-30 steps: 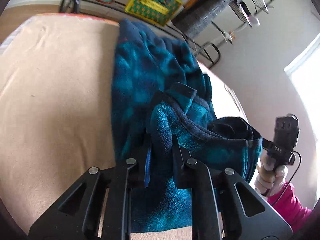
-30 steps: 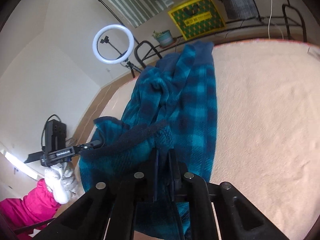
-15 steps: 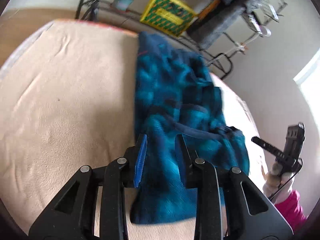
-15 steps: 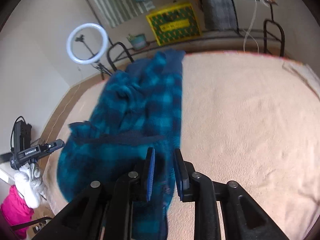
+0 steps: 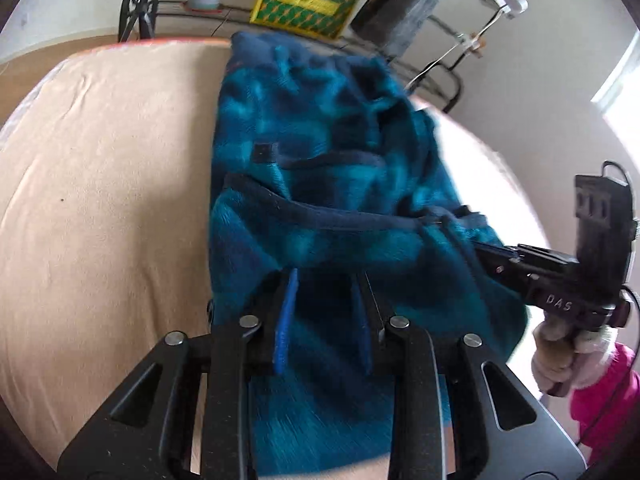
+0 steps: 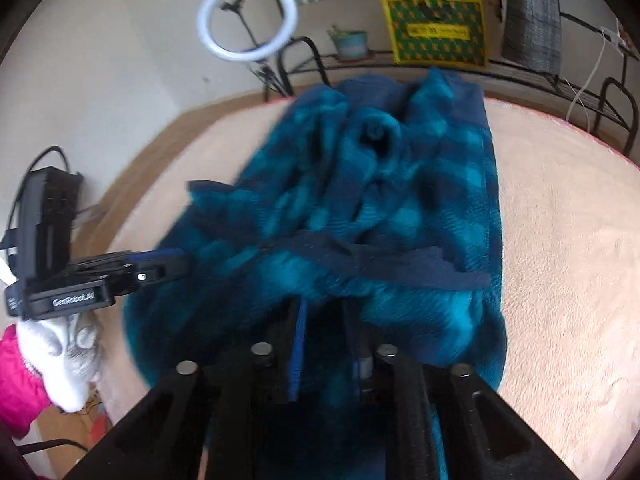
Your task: Fold large clothes
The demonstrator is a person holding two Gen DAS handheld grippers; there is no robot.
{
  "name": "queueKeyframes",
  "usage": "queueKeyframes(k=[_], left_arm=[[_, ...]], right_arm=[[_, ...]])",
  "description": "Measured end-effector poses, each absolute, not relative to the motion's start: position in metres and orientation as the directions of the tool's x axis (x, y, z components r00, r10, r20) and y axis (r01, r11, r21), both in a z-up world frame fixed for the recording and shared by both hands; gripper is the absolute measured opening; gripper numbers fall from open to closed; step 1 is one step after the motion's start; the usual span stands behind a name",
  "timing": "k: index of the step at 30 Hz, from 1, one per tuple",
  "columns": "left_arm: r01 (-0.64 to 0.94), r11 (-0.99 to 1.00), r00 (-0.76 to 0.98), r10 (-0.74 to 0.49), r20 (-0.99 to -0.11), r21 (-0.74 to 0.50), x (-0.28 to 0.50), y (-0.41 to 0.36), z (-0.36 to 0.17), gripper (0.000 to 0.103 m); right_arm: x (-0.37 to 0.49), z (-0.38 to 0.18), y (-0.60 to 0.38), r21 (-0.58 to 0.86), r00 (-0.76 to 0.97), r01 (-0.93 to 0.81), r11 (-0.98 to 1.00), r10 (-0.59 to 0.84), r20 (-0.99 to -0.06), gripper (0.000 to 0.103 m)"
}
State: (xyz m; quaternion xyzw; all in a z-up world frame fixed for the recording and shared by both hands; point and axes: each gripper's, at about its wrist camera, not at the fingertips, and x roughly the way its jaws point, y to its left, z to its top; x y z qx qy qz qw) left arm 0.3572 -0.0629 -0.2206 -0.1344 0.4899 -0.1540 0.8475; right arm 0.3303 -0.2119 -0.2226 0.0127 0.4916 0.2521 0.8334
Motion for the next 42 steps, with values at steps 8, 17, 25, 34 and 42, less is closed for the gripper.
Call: queueKeyframes(k=[8,17,25,34,42], left_arm=[[0.165,0.873,0.456,-0.48,-0.75,-0.458,0.371,-0.044,-0.197,0.027],[0.104,0.852,0.52,-0.486,-0.702,-0.512,0.488,0.004,-0.169,0.052],[0.006,0.789,0.484,-0.54,-0.689,-0.614,0.606,0.011,-0.209,0.058],[0.011,0.746,0.438,-0.602,-0.668,-0.666,0.673,0.0,-0.255,0.058],[0.056,0.794,0.476,-0.554,-0.683,-0.606,0.679,-0.014,-0.244,0.007]], right_arm=[[0.345,-0.213,-0.228,0.41,0.303,-0.411,0.814,0.547,-0.781,0.02],[0.41,-0.156,-0.306,0.463,0.493,-0.34,0.818,0.575,-0.653,0.054],[0.516,-0.195,-0.335,0.547,0.505,-0.204,0.812,0.566,-0.651,0.07],[0.597,-0.254,-0.331,0.59,0.489,-0.121,0.798,0.565,-0.664,0.069],[0.634,-0.278,-0.313,0.65,0.44,-0.128,0.749,0.63,-0.64,0.005]])
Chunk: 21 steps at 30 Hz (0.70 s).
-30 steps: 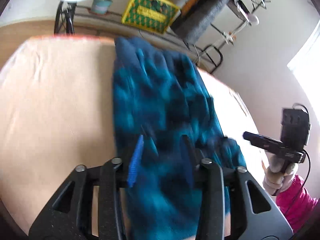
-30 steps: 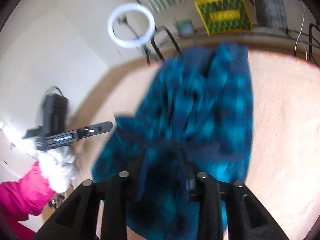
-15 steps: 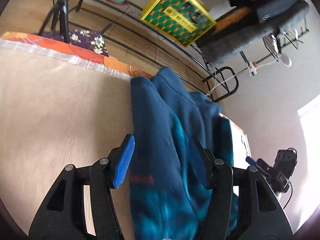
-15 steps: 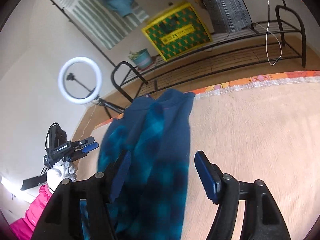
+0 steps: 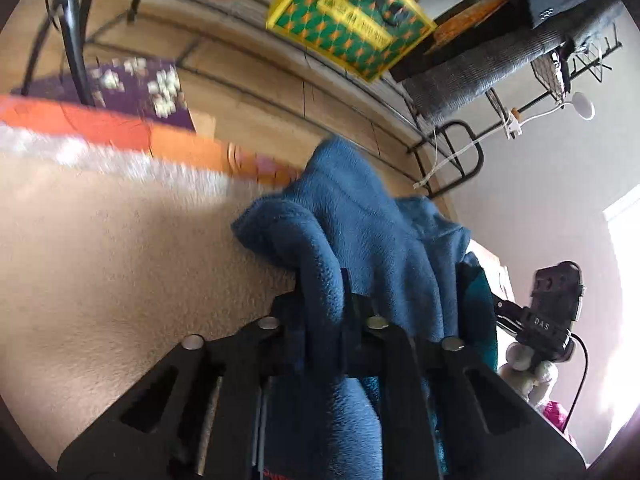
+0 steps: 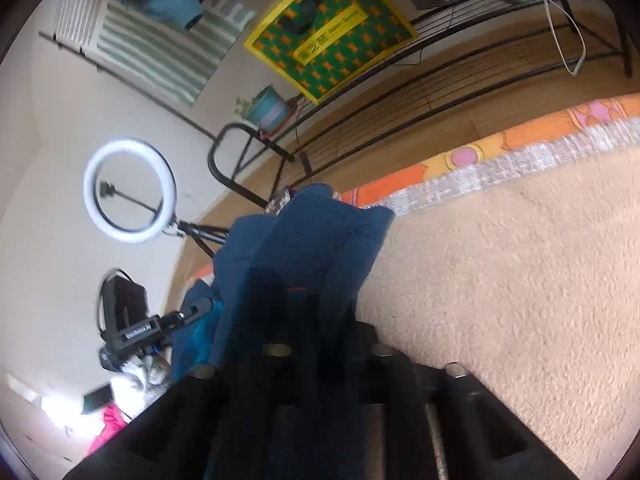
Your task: Fold large clothes
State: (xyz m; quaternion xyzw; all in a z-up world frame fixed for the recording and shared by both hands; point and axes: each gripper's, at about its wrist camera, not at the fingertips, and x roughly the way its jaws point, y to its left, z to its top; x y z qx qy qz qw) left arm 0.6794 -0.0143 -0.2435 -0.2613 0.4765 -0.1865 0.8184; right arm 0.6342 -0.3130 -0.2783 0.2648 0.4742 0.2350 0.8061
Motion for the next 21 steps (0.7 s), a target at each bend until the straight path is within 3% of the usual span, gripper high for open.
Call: queueKeyframes(k=[3,7,9,10,11,12,14,15,16,17,18,20,21], left_arm=[[0.08,0.796,0.529,-0.543,-0.652,-0.599,0.671,-0.011,-0.232,0.007],[0.04,0.83,0.48,-0.505,-0.718,-0.557,0.68,-0.016,-0.254,0.007],[0.043,0.822,0.485,-0.514,-0.708,-0.568,0.681,-0.016,-0.255,0.011],[0.034,0.82,0.486,-0.513,-0.708,-0.571,0.683,-0.015,-0.254,0.019],[0.024,0.816,0.481,-0.516,-0.709,-0.578,0.686,-0.014,-0.255,0.046],[-0.003,0.804,0.484,-0.519,-0.704,-0.594,0.69,-0.011,-0.254,0.059],[-0.01,0.791,0.506,-0.524,-0.685,-0.612,0.694,-0.008,-0.251,0.059],[-0.01,0.785,0.502,-0.532,-0.682,-0.619,0.699,-0.01,-0.251,0.059],[-0.012,0.782,0.487,-0.539,-0.687,-0.623,0.704,-0.013,-0.254,0.059],[-0.015,0.786,0.479,-0.537,-0.694,-0.618,0.707,-0.015,-0.255,0.052],[-0.015,0.799,0.459,-0.529,-0.714,-0.601,0.712,-0.021,-0.258,0.033],[0.006,0.838,0.446,-0.491,-0.748,-0.546,0.716,-0.03,-0.258,0.012],[0.013,0.844,0.447,-0.485,-0.752,-0.537,0.715,-0.032,-0.257,0.009]], right_arm=[[0.63,-0.255,-0.313,0.516,0.491,-0.189,0.836,0.535,-0.688,0.003],[0.638,-0.271,-0.312,0.443,0.461,-0.153,0.883,0.46,-0.759,0.003],[0.637,-0.273,-0.304,0.401,0.469,-0.165,0.901,0.429,-0.772,0.003],[0.638,-0.272,-0.304,0.402,0.469,-0.167,0.901,0.431,-0.771,0.003],[0.639,-0.271,-0.305,0.417,0.465,-0.168,0.894,0.444,-0.766,0.003],[0.64,-0.269,-0.306,0.439,0.458,-0.179,0.881,0.469,-0.755,0.005],[0.642,-0.265,-0.311,0.467,0.453,-0.183,0.865,0.496,-0.741,0.023],[0.643,-0.265,-0.315,0.483,0.463,-0.173,0.858,0.504,-0.729,0.044],[0.645,-0.264,-0.318,0.5,0.478,-0.159,0.851,0.509,-0.715,0.051],[0.647,-0.264,-0.32,0.526,0.483,-0.149,0.837,0.526,-0.7,0.051],[0.653,-0.267,-0.32,0.553,0.468,-0.14,0.821,0.548,-0.694,0.05],[0.661,-0.271,-0.312,0.564,0.446,-0.139,0.814,0.56,-0.698,0.045],[0.664,-0.271,-0.308,0.554,0.443,-0.15,0.819,0.557,-0.703,0.021]])
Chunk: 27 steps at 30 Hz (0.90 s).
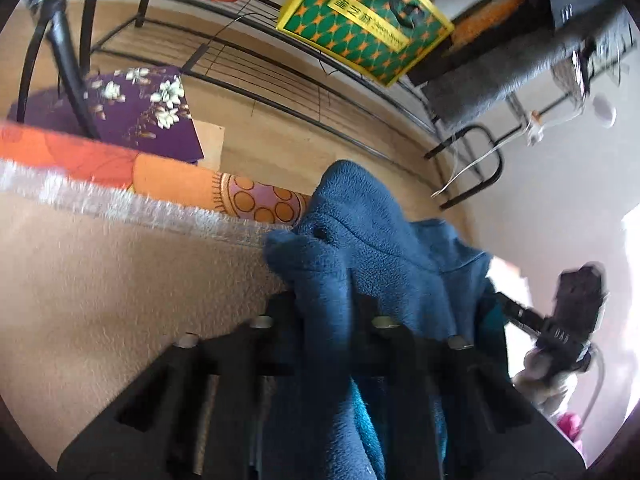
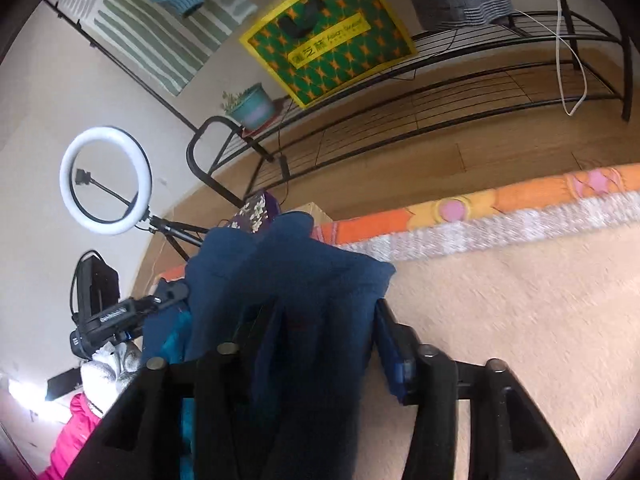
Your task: Fold large clothes
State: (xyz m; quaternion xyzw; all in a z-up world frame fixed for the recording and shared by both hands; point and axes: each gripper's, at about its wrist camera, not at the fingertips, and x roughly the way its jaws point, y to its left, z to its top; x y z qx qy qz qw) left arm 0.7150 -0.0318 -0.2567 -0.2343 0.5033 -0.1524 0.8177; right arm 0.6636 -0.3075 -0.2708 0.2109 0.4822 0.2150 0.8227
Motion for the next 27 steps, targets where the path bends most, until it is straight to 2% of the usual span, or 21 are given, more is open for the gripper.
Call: queueKeyframes(k=[1,3,8,16,20,27], left_arm=[[0.025,0.837,0.454,-0.497,-0.739,-0.547,0.713,-0.033,-0.253,0.009],[0.061,0.82,0.481,-0.524,-0.702,-0.57,0.704,-0.032,-0.24,0.008],[0.098,0.805,0.529,-0.541,-0.654,-0.586,0.681,-0.025,-0.203,0.007],[0.188,0.774,0.57,-0.588,-0.575,-0.605,0.618,-0.025,-0.134,0.007],[0.248,0.792,0.574,-0.584,-0.574,-0.558,0.576,-0.031,-0.105,0.007],[0.285,0.783,0.558,-0.605,-0.568,-0.553,0.485,-0.03,-0.081,0.007]], right_arm=[[0.665,-0.27,-0.303,0.54,0.435,-0.161,0.826,0.551,-0.712,0.007],[0.661,-0.263,-0.296,0.494,0.441,-0.185,0.849,0.522,-0.73,0.006],[0.645,-0.227,-0.308,0.453,0.497,-0.225,0.863,0.501,-0.709,0.005],[0.595,-0.16,-0.312,0.454,0.541,-0.314,0.834,0.55,-0.636,0.005],[0.552,-0.126,-0.311,0.451,0.54,-0.357,0.818,0.575,-0.614,0.005],[0.463,-0.096,-0.321,0.443,0.517,-0.413,0.796,0.605,-0.605,0.005]])
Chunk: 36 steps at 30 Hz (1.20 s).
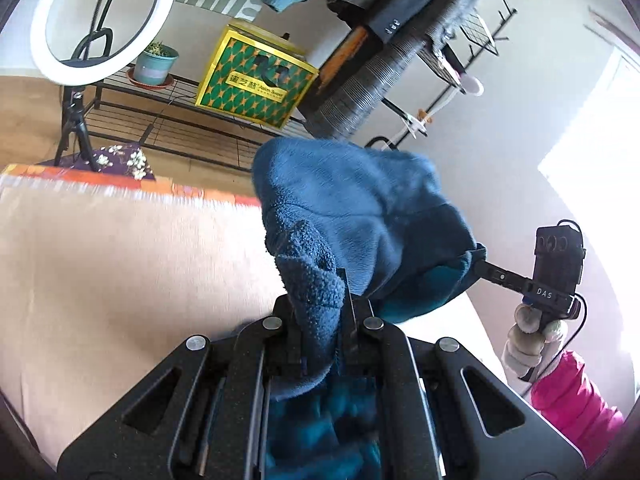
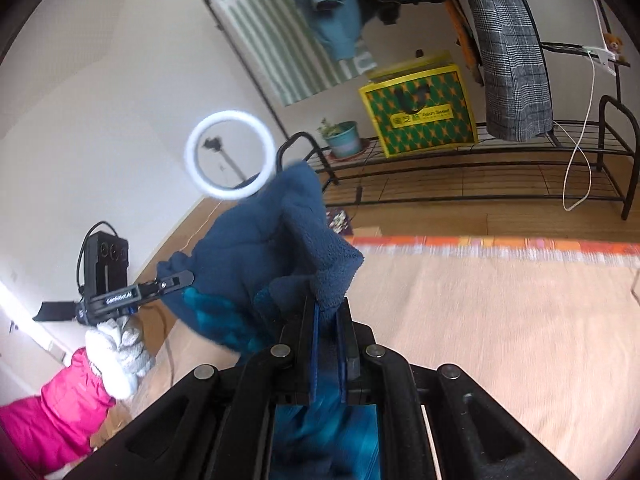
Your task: Fold large clothes
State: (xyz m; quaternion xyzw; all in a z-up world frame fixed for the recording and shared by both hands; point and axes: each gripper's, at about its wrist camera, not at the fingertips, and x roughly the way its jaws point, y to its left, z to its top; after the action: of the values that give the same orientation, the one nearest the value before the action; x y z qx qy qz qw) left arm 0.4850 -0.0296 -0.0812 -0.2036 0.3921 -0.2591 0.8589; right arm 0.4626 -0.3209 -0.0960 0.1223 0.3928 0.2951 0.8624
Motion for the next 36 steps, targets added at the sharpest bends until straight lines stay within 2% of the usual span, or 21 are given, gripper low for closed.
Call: queueKeyframes(k=[10,15,19,20,21,23,26,28,32,35,36], left_arm=[[0.286,0.82,0.495,-0.569,-0.657,-0.495,0.356,-0.035,-0.125,0.007],[0.285,0.846,0.476,-0.532,-0.7,-0.45,0.316,-0.042,-0.151,0.009],[0.309,0.857,0.484,-0.514,-0.708,-0.411,0.291,-0.046,-0.149,0.01],[0.318,0.856,0.488,-0.516,-0.704,-0.407,0.285,-0.046,-0.145,0.01],[0.323,0.857,0.492,-0.515,-0.702,-0.402,0.279,-0.045,-0.142,0.011],[0.334,0.859,0.505,-0.511,-0.696,-0.388,0.265,-0.041,-0.132,0.013],[0.344,0.862,0.528,-0.506,-0.682,-0.373,0.247,-0.026,-0.115,0.013],[0.335,0.863,0.551,-0.504,-0.665,-0.377,0.233,-0.012,-0.102,0.013],[0.312,0.863,0.591,-0.503,-0.631,-0.397,0.219,0.016,-0.082,0.025],[0.306,0.867,0.599,-0.497,-0.628,-0.394,0.221,0.022,-0.074,0.027],[0.299,0.866,0.601,-0.496,-0.626,-0.399,0.223,0.021,-0.074,0.031]], right_arm=[[0.327,-0.141,-0.342,0.519,0.458,-0.357,0.777,0.63,-0.627,0.005],[0.283,-0.175,-0.338,0.49,0.419,-0.337,0.804,0.594,-0.686,0.005],[0.268,-0.184,-0.339,0.455,0.415,-0.326,0.829,0.558,-0.719,0.006],[0.264,-0.182,-0.34,0.446,0.422,-0.325,0.834,0.55,-0.721,0.007],[0.261,-0.179,-0.342,0.432,0.431,-0.325,0.841,0.538,-0.724,0.012],[0.253,-0.167,-0.347,0.406,0.462,-0.321,0.855,0.516,-0.721,0.013],[0.232,-0.145,-0.358,0.395,0.516,-0.319,0.861,0.508,-0.69,0.023],[0.214,-0.123,-0.367,0.383,0.565,-0.329,0.863,0.505,-0.653,0.024],[0.175,-0.077,-0.379,0.369,0.645,-0.359,0.857,0.514,-0.566,0.033],[0.166,-0.057,-0.375,0.38,0.642,-0.4,0.834,0.55,-0.534,0.035],[0.166,-0.054,-0.371,0.373,0.642,-0.405,0.835,0.55,-0.534,0.035]])
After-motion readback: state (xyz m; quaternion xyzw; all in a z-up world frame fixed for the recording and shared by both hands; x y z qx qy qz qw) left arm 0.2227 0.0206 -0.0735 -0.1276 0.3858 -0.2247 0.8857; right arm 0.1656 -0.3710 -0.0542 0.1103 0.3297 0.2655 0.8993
